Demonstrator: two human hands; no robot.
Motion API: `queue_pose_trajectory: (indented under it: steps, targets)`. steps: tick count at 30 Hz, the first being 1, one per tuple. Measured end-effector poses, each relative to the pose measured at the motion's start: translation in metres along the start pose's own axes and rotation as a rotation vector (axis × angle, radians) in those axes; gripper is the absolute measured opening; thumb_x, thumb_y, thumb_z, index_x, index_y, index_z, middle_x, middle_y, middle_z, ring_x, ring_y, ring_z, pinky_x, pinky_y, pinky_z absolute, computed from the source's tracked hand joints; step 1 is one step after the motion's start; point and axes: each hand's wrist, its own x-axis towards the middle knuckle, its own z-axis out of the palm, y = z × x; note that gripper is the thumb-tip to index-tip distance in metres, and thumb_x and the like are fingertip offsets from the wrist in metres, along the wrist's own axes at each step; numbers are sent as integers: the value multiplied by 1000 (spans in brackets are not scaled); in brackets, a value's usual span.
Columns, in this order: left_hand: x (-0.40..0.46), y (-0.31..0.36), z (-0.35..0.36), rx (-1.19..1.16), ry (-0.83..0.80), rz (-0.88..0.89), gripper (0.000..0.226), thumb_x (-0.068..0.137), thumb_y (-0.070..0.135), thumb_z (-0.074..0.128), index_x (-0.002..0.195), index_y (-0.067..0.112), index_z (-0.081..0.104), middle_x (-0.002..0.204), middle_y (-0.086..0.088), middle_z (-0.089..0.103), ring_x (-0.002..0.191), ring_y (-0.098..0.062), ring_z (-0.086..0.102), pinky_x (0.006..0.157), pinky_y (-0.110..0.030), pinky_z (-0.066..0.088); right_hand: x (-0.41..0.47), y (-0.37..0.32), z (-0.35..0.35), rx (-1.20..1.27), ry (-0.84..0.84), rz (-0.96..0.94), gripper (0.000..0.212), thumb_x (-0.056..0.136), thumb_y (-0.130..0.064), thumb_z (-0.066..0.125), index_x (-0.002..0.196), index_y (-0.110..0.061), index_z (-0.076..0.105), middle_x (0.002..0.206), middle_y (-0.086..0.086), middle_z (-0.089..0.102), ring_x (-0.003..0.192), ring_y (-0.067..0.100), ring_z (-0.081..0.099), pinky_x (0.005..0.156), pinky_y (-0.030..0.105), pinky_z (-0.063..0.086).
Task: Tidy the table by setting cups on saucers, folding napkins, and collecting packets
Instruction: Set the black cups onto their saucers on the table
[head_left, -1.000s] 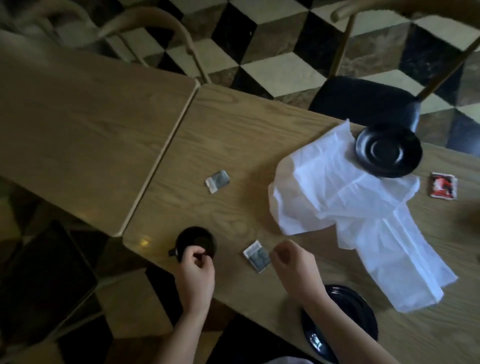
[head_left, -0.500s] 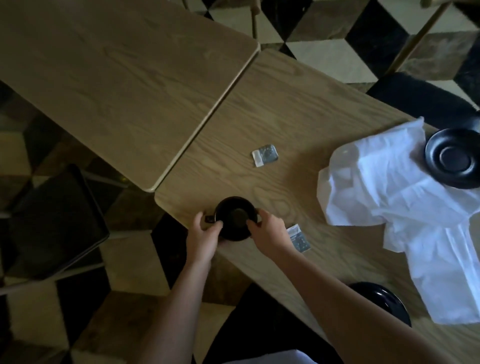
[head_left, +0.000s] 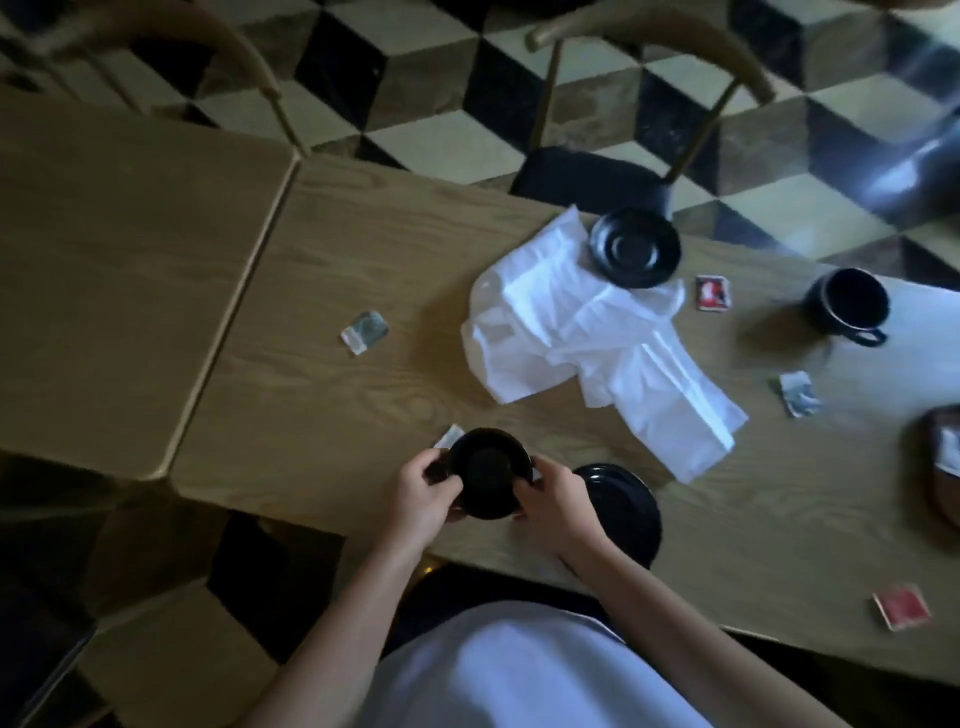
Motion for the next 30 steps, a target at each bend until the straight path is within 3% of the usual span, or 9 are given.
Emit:
queue_pose_trajectory:
  steps: [2,4,6,8,10,14,18,23,30]
  targets:
    - [-7,6,23,60,-80,39,28,88,-5,61,115,2,66,108,-21,70,79,-22,69,52,-26,58,-17,23,-15,45,83,37,25,88,-16,59,107,-26,72,79,-9,73,66,2,67,63,21,56]
    - [-11,7,42,140,-154,88,23,86,-1,66,108,7,68,102,-17,72,87,-28,71,68,-39,62,-32,46,-27,153,143,113,25,90,-15,58,108,-25,73,82,-5,76,70,11,72,67,32,61]
    - [-14,6,63,266,-213,151,22,83,8,72,104,12,70,95,-8,74,88,-24,71,79,-39,60,-44,67,-38,267,193,186,24,93,-14,58,108,-26,72,82,-1,77,67,17,74,60,35,62]
    - [-18,5,82,371,-256,179,23,81,17,75,104,17,70,91,1,74,84,-18,70,78,-32,57,-54,84,-46,362,216,239,21,95,-13,59,110,-22,71,83,1,78,64,18,75,53,25,57]
    - [-19,3,98,412,-270,176,24,81,21,75,104,20,69,90,3,72,82,-17,69,74,-29,56,-58,98,-52,338,248,254,18,95,-15,61,107,-22,71,83,-2,77,71,15,75,57,19,53]
    - [-21,2,128,366,-276,94,24,83,10,72,106,17,67,93,-8,71,77,-22,72,68,-40,64,-55,119,-63,355,264,297,21,93,-15,60,108,-22,72,88,0,77,82,20,74,77,38,60]
    - [-19,-4,142,355,-242,81,24,84,9,71,106,17,66,98,-4,67,77,-16,69,60,-33,63,-46,130,-70,468,236,340,25,94,-9,56,114,-15,70,92,13,75,72,27,75,68,42,64]
    - [-15,-15,143,353,-205,80,22,81,14,73,101,23,67,95,1,69,76,-15,70,62,-36,64,-40,136,-68,462,205,345,26,95,-10,57,118,-15,69,93,16,73,70,25,73,68,39,64]
    - [-10,-31,140,313,-187,67,23,78,19,73,100,24,68,97,-1,71,89,-22,70,78,-44,62,-36,137,-63,443,161,364,30,97,-12,58,126,-15,65,93,14,72,72,22,72,67,34,64]
